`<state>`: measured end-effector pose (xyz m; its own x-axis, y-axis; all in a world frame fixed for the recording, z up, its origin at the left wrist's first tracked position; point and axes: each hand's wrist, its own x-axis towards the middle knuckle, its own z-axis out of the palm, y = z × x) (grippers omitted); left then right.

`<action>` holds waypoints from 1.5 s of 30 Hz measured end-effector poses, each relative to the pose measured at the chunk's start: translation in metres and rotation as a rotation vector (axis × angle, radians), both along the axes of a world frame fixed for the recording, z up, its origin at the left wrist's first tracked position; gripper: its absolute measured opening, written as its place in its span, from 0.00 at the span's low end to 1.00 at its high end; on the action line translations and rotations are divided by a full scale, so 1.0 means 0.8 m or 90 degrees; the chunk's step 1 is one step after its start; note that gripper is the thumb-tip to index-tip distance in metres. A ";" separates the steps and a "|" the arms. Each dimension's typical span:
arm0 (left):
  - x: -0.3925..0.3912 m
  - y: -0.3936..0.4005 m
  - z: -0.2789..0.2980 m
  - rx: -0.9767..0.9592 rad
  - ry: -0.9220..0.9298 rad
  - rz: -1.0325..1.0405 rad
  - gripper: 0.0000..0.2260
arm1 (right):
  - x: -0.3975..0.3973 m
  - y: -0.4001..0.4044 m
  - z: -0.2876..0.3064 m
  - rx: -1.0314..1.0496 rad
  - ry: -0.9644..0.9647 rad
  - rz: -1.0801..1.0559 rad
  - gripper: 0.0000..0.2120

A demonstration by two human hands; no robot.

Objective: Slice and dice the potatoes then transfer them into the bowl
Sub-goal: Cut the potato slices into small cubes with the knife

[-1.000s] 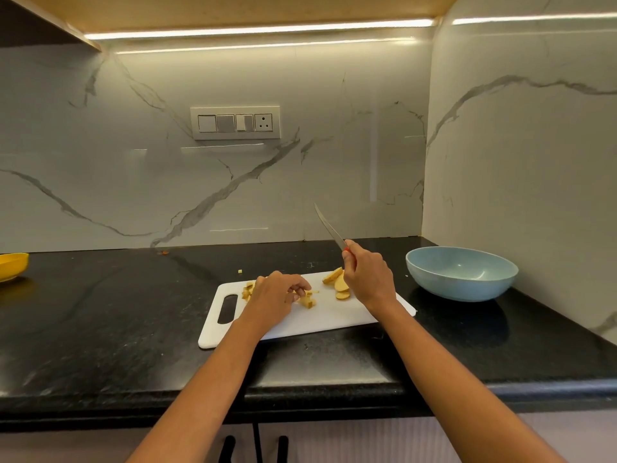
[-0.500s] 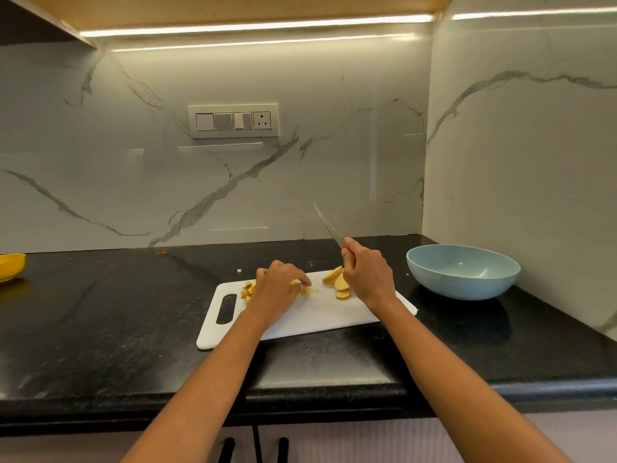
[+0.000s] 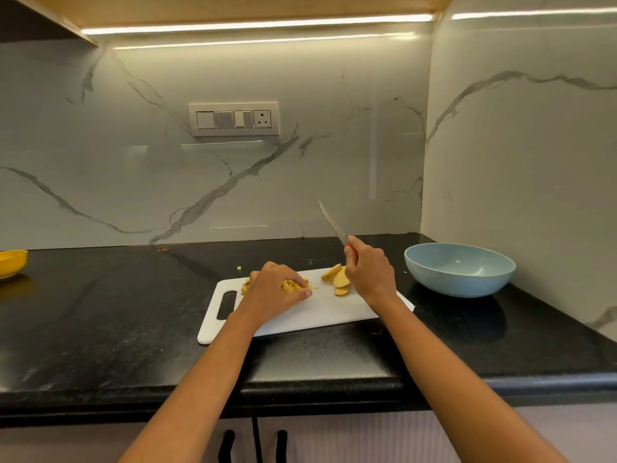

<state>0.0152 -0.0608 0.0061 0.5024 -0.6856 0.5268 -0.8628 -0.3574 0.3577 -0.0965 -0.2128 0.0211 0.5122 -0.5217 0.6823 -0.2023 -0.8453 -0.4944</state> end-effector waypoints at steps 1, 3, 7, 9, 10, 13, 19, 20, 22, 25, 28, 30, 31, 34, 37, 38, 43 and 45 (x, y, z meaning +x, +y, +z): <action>0.000 0.000 -0.001 -0.013 0.011 -0.015 0.07 | -0.001 -0.001 0.001 0.005 -0.008 -0.003 0.15; -0.003 0.001 0.001 -0.089 0.047 -0.042 0.07 | -0.004 -0.007 0.005 0.043 -0.045 -0.009 0.14; -0.007 0.006 0.005 -0.159 0.051 -0.006 0.05 | -0.016 -0.019 0.011 0.185 -0.170 -0.036 0.15; -0.008 0.006 0.003 -0.149 0.020 0.002 0.04 | -0.018 -0.016 0.012 0.215 -0.183 -0.032 0.15; -0.010 0.005 0.002 -0.145 0.006 0.005 0.05 | -0.018 -0.013 0.011 0.216 -0.175 -0.024 0.15; -0.028 -0.010 0.003 -0.122 -0.044 0.020 0.06 | -0.016 -0.008 0.010 0.202 -0.158 -0.013 0.16; -0.060 -0.061 -0.002 0.026 -0.088 0.052 0.16 | -0.011 -0.011 0.011 0.180 -0.149 -0.021 0.16; -0.062 -0.068 -0.002 0.052 -0.098 0.070 0.17 | -0.010 -0.011 0.011 0.172 -0.146 -0.020 0.16; -0.062 -0.077 -0.001 0.090 -0.131 0.103 0.17 | -0.009 -0.012 0.009 0.155 -0.136 -0.022 0.15; -0.057 -0.077 -0.001 0.110 -0.182 0.106 0.14 | -0.006 -0.015 0.007 0.138 -0.116 -0.029 0.16; -0.055 -0.072 0.000 0.126 -0.223 0.103 0.14 | -0.005 -0.015 0.008 0.135 -0.107 -0.036 0.16; -0.053 -0.063 0.000 0.104 -0.204 0.080 0.14 | -0.006 -0.013 0.009 0.140 -0.106 -0.039 0.16; -0.052 -0.057 -0.001 0.088 -0.172 0.057 0.13 | -0.007 -0.012 0.009 0.141 -0.103 -0.040 0.16; -0.044 -0.031 -0.007 0.048 -0.028 -0.044 0.07 | -0.010 -0.009 0.007 0.141 -0.085 -0.038 0.16; -0.046 -0.014 -0.010 0.039 0.039 -0.076 0.07 | -0.015 -0.003 0.008 0.136 -0.060 -0.029 0.15; -0.050 -0.013 -0.011 0.029 0.045 -0.064 0.08 | -0.019 -0.001 0.008 0.132 -0.046 -0.022 0.14; -0.064 -0.023 -0.012 -0.043 0.002 -0.010 0.08 | -0.044 0.022 0.002 0.095 0.100 0.010 0.13; -0.066 -0.029 -0.014 -0.022 0.003 -0.007 0.10 | -0.053 0.033 -0.004 0.095 0.135 0.018 0.13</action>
<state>-0.0372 -0.0840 -0.0051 0.4972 -0.6722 0.5485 -0.8650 -0.3351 0.3734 -0.1389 -0.1866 0.0178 0.6513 -0.5916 0.4752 -0.2919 -0.7734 -0.5628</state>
